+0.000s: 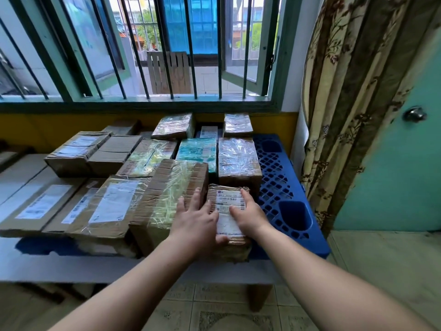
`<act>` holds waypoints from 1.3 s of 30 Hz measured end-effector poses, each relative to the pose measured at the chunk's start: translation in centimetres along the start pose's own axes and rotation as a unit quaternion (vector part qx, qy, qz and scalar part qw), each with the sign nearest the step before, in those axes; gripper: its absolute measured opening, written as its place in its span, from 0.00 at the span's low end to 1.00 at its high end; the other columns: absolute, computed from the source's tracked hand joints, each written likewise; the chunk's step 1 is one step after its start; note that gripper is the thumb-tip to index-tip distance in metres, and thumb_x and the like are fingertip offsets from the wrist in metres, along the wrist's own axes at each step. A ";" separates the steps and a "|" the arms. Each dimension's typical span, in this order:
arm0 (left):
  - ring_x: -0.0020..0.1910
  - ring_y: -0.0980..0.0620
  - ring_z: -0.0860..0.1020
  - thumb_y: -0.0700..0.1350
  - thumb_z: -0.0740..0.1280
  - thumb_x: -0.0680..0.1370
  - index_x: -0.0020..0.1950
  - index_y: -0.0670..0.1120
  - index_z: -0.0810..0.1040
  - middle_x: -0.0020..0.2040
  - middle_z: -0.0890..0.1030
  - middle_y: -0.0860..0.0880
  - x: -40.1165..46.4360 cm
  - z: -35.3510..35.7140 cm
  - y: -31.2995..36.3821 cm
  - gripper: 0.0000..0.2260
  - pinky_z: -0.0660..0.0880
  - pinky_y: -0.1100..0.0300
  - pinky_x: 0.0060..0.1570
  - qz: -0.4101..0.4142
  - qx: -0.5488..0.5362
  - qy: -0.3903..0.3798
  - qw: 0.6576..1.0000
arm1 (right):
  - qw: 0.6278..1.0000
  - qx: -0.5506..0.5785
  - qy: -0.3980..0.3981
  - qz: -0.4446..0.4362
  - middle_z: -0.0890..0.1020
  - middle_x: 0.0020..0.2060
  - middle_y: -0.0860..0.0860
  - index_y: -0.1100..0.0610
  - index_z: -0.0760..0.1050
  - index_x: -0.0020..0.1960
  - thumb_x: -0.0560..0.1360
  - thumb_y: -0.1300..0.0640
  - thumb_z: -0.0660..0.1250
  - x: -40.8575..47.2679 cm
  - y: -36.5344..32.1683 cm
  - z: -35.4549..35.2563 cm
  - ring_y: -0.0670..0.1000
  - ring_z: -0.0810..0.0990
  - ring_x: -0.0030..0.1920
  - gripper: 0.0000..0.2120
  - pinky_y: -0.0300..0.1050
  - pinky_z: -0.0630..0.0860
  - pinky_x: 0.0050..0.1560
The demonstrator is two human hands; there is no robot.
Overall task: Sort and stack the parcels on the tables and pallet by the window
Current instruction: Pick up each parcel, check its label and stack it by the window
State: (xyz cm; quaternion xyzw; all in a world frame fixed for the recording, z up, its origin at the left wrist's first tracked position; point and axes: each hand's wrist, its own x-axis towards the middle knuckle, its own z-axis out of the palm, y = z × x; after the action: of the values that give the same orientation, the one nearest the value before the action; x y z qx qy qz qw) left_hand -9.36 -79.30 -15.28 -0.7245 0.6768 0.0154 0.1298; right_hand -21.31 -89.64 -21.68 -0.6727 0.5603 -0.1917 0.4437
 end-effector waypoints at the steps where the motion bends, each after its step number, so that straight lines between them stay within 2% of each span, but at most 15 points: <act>1: 0.77 0.41 0.38 0.68 0.53 0.77 0.78 0.52 0.55 0.79 0.51 0.48 0.0 0.1 -0.1 0.34 0.41 0.37 0.72 -0.001 -0.008 0.006 1.000 | 1.000 0.001 -0.002 0.001 0.72 0.69 0.55 0.44 0.53 0.79 0.79 0.47 0.64 0.3 -0.1 0.0 0.55 0.77 0.61 0.32 0.50 0.76 0.60; 3: 0.77 0.42 0.38 0.68 0.54 0.77 0.78 0.55 0.54 0.79 0.52 0.50 0.2 0.1 -0.2 0.33 0.41 0.37 0.72 -0.003 -0.031 0.012 0.999 | 1.000 0.001 -0.005 0.004 0.69 0.72 0.56 0.44 0.53 0.79 0.79 0.46 0.63 1.1 -0.4 -0.1 0.56 0.74 0.65 0.32 0.53 0.73 0.66; 5: 0.77 0.44 0.39 0.68 0.54 0.77 0.77 0.57 0.54 0.79 0.51 0.53 0.3 0.0 -0.4 0.32 0.40 0.38 0.72 -0.003 -0.064 0.011 0.998 | 1.000 -0.016 -0.008 0.005 0.66 0.74 0.56 0.45 0.53 0.80 0.80 0.46 0.63 1.8 -0.7 -0.2 0.58 0.70 0.70 0.32 0.51 0.68 0.70; 9: 0.78 0.50 0.42 0.65 0.59 0.76 0.76 0.60 0.58 0.79 0.53 0.56 0.3 -1.1 -0.9 0.30 0.39 0.42 0.74 -0.013 -0.183 0.017 0.983 | 0.999 -0.049 -0.017 0.009 0.64 0.75 0.57 0.46 0.50 0.80 0.81 0.46 0.61 3.2 -1.4 -0.6 0.58 0.68 0.71 0.32 0.50 0.66 0.68; 12: 0.78 0.53 0.48 0.60 0.63 0.77 0.75 0.57 0.62 0.78 0.55 0.54 -0.2 -2.1 -1.7 0.27 0.44 0.46 0.75 -0.018 -0.273 0.036 0.961 | 0.995 -0.097 -0.025 0.020 0.61 0.76 0.57 0.45 0.49 0.80 0.80 0.44 0.61 3.3 -2.5 -1.2 0.59 0.67 0.71 0.34 0.51 0.68 0.68; 14: 0.77 0.53 0.52 0.58 0.65 0.77 0.75 0.56 0.63 0.78 0.56 0.54 -0.8 -2.6 -2.8 0.27 0.51 0.48 0.75 -0.025 -0.313 0.042 0.949 | 0.989 -0.146 -0.016 0.013 0.56 0.77 0.58 0.46 0.49 0.80 0.79 0.42 0.63 2.7 -3.5 -1.7 0.62 0.63 0.73 0.36 0.57 0.66 0.71; 17: 0.76 0.51 0.57 0.58 0.66 0.76 0.75 0.57 0.63 0.78 0.57 0.53 -1.9 -3.0 -5.8 0.29 0.57 0.48 0.74 -0.051 -0.319 0.057 0.945 | 0.981 -0.191 0.000 -0.034 0.56 0.78 0.58 0.50 0.50 0.80 0.79 0.39 0.61 1.3 -6.0 -2.5 0.63 0.60 0.75 0.36 0.59 0.65 0.71; 20: 0.76 0.51 0.58 0.56 0.67 0.76 0.76 0.53 0.62 0.78 0.59 0.50 -3.5 -3.1 -9.7 0.30 0.55 0.56 0.73 -0.074 -0.306 0.072 0.947 | 0.978 -0.191 0.006 -0.090 0.60 0.76 0.57 0.51 0.53 0.80 0.79 0.39 0.61 -0.3 -9.9 -2.5 0.61 0.63 0.74 0.35 0.55 0.67 0.69; 22: 0.75 0.51 0.59 0.55 0.67 0.77 0.76 0.52 0.62 0.77 0.60 0.49 -5.1 -2.9 -12.5 0.30 0.57 0.57 0.72 -0.089 -0.309 0.078 0.944 | 0.974 -0.187 0.013 -0.129 0.62 0.75 0.58 0.52 0.55 0.79 0.80 0.40 0.61 -1.7 -12.8 -1.4 0.61 0.66 0.72 0.33 0.55 0.67 0.68; 25: 0.75 0.51 0.60 0.55 0.67 0.77 0.76 0.52 0.61 0.77 0.61 0.48 -7.9 -2.2 -16.9 0.30 0.58 0.57 0.72 -0.105 -0.310 0.087 0.941 | 0.966 -0.190 0.010 -0.174 0.64 0.75 0.57 0.54 0.58 0.78 0.79 0.41 0.63 -3.6 -16.9 2.2 0.59 0.65 0.73 0.33 0.55 0.65 0.71; 30: 0.76 0.48 0.57 0.55 0.67 0.77 0.77 0.52 0.58 0.78 0.56 0.47 -13.6 0.1 -24.9 0.31 0.56 0.54 0.72 -0.172 -0.297 0.072 0.936 | 0.948 -0.236 -0.034 -0.213 0.61 0.77 0.58 0.53 0.59 0.78 0.79 0.39 0.61 -6.4 -23.1 11.2 0.60 0.65 0.73 0.33 0.55 0.64 0.72; 35: 0.76 0.49 0.58 0.56 0.67 0.77 0.77 0.52 0.59 0.78 0.58 0.48 -20.7 4.0 -33.1 0.31 0.56 0.56 0.72 -0.242 -0.322 0.084 0.911 | 0.939 -0.230 -0.086 -0.241 0.72 0.69 0.57 0.51 0.64 0.74 0.78 0.38 0.62 -8.3 -27.7 20.6 0.59 0.72 0.67 0.30 0.54 0.71 0.66; 37: 0.76 0.50 0.57 0.55 0.67 0.77 0.77 0.52 0.59 0.77 0.58 0.49 -23.2 5.3 -36.0 0.32 0.55 0.56 0.73 -0.268 -0.334 0.085 0.900 | 0.931 -0.244 -0.111 -0.249 0.69 0.71 0.57 0.51 0.61 0.76 0.78 0.38 0.61 -9.0 -29.4 23.9 0.58 0.72 0.67 0.32 0.53 0.71 0.65; 39: 0.77 0.51 0.55 0.55 0.67 0.77 0.77 0.51 0.58 0.78 0.57 0.49 -25.4 6.7 -38.5 0.32 0.54 0.57 0.73 -0.287 -0.342 0.087 0.890 | 0.926 -0.240 -0.145 -0.254 0.68 0.71 0.56 0.51 0.59 0.78 0.79 0.39 0.62 -9.6 -31.0 27.0 0.56 0.75 0.62 0.32 0.50 0.75 0.60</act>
State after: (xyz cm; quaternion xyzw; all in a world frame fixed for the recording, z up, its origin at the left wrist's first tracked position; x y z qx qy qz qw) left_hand 27.49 -51.21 -10.29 -0.8853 0.4003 0.1449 -0.1870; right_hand 14.33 -71.12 -8.62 -0.8992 0.3295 -0.0576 0.2821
